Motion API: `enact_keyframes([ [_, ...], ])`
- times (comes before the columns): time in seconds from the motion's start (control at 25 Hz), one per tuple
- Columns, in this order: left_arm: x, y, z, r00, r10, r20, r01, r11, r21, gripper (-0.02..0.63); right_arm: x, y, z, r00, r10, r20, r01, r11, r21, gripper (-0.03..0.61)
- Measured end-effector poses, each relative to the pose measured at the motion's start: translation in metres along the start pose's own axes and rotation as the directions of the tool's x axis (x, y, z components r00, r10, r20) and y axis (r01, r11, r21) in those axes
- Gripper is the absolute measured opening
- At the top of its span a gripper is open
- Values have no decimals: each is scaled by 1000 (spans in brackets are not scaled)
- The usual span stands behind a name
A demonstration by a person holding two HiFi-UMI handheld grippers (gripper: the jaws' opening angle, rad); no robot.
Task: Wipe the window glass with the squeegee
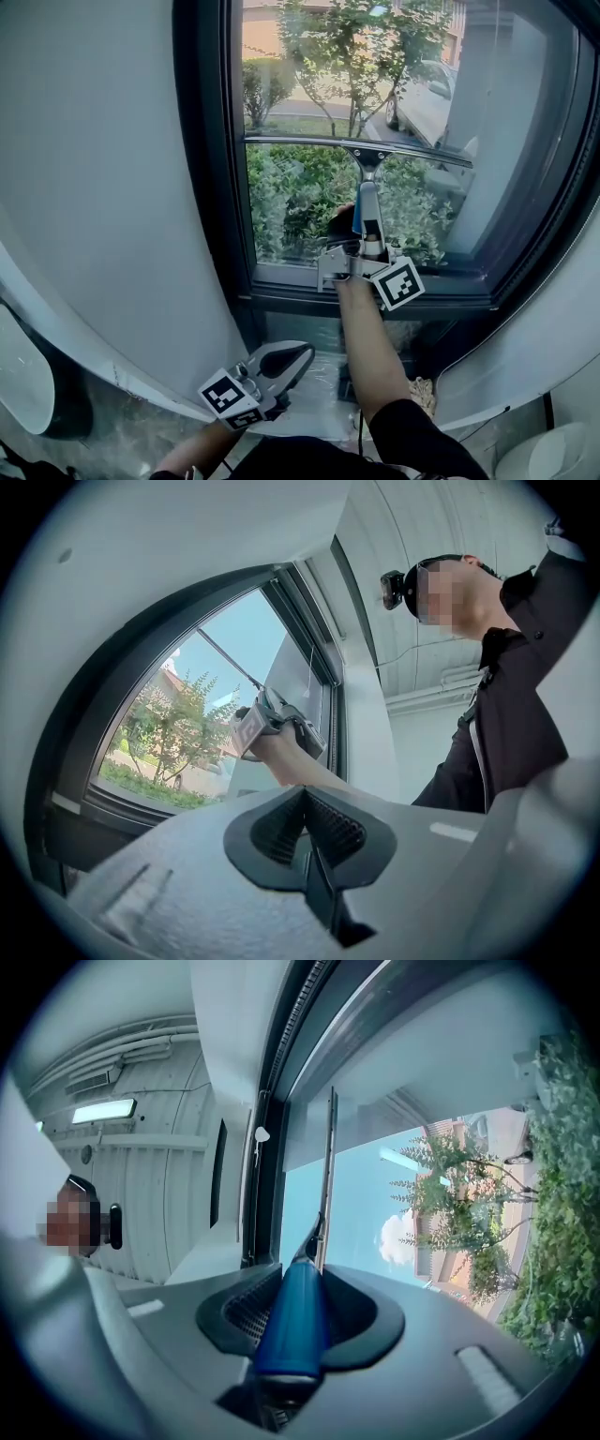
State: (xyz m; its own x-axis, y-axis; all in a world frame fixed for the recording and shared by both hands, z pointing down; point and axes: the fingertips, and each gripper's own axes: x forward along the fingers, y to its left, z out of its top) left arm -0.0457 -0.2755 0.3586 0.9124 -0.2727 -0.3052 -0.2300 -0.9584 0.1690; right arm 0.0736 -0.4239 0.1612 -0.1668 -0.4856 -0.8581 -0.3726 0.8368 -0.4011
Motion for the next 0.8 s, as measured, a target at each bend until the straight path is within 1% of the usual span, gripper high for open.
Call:
enact_keyframes([
  [0.24, 0, -3, 7, 999, -12, 34, 12, 1000, -7, -5, -9, -4, -2, 1000, -12, 6, 12, 1000, 13, 133],
  [0.4, -8, 1, -5, 1000, 15, -10, -15, 1000, -11, -5, -16, -6, -6, 1000, -21, 3, 21, 1000, 20, 133],
  [0.68, -14, -3, -13, 999, 13, -32, -13, 1000, -22, -5, -33, -9, -9, 999, -42, 6, 42, 999, 26, 133],
  [0.8, -16, -3, -13, 1000, 11, -28, -12, 1000, -25, -5, -38, -12, -12, 999, -52, 9, 51, 998, 34, 132],
])
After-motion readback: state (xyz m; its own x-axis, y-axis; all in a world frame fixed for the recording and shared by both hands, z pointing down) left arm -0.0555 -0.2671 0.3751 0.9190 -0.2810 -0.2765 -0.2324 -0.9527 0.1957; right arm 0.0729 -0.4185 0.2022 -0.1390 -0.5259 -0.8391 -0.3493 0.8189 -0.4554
